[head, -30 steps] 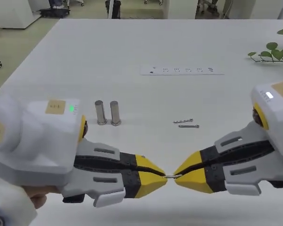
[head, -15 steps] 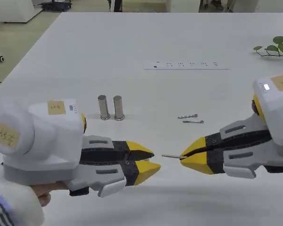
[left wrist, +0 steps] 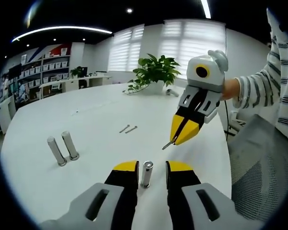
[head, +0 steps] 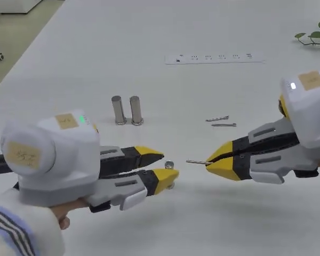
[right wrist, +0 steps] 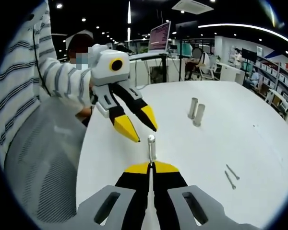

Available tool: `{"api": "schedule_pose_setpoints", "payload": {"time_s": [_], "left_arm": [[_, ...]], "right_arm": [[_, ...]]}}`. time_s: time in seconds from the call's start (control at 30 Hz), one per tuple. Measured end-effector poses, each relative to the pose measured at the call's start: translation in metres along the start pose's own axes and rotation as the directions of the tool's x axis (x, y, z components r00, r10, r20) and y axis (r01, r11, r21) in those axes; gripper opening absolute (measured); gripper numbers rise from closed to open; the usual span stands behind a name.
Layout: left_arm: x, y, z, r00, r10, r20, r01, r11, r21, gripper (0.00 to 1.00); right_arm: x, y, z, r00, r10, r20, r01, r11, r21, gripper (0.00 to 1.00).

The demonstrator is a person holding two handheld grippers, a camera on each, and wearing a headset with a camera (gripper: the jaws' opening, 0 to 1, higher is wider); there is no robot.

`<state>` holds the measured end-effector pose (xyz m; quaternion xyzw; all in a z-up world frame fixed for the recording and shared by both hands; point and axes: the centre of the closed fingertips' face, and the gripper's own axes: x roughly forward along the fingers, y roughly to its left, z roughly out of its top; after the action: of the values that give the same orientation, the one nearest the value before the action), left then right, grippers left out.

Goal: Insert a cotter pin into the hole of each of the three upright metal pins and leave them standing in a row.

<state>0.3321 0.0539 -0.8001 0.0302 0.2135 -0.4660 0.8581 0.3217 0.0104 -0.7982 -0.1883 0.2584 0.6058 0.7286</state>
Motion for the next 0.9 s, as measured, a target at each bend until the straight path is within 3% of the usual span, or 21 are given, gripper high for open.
{"api": "schedule_pose_setpoints", "payload": {"time_s": [0.17,0.33,0.57,0.9], "left_arm": [[0.006,0.006,-0.008,0.9996,0.024,-0.016,-0.025,1.0,-0.003,0.2],[0.011,0.007,-0.016,0.9994,0.019,-0.029,-0.019,1.0,-0.012,0.2],[0.017,0.01,-0.026,0.998,0.046,-0.043,-0.047,0.999,-0.026,0.18],[0.022,0.008,-0.027,0.9987,0.035,-0.037,-0.036,0.999,-0.04,0.13]], "right_arm": [[0.007,-0.007,-0.005,0.9998,0.016,-0.01,-0.016,1.0,-0.018,0.02],[0.011,-0.012,-0.01,0.9992,0.034,-0.021,-0.034,0.999,-0.026,0.02],[0.016,-0.013,-0.013,0.9966,0.075,-0.035,-0.077,0.996,-0.046,0.02],[0.021,-0.01,-0.008,0.989,0.14,-0.048,-0.143,0.987,-0.07,0.02]]}}
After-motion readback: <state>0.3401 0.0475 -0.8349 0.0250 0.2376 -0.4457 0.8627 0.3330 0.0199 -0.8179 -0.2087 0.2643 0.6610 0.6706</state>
